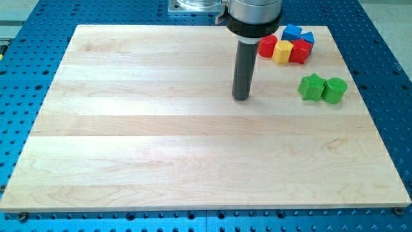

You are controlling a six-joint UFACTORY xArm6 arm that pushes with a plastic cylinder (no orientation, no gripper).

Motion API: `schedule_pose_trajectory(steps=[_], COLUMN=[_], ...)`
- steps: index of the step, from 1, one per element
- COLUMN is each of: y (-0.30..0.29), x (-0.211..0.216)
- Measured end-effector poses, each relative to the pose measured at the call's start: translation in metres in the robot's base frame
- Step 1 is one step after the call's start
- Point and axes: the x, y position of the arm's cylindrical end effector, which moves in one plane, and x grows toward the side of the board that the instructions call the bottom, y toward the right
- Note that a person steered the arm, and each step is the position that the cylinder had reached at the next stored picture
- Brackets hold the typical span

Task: Move the green circle to the top right of the green star

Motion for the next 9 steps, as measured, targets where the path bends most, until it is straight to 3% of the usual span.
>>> schedule_pose_trajectory(steps=[3, 4, 5, 6, 8, 9], y=[0.025, 0.011, 0.031, 0.098, 0.171, 0.194], x=[0.017, 0.06, 0.131, 0.137, 0.105, 0.059])
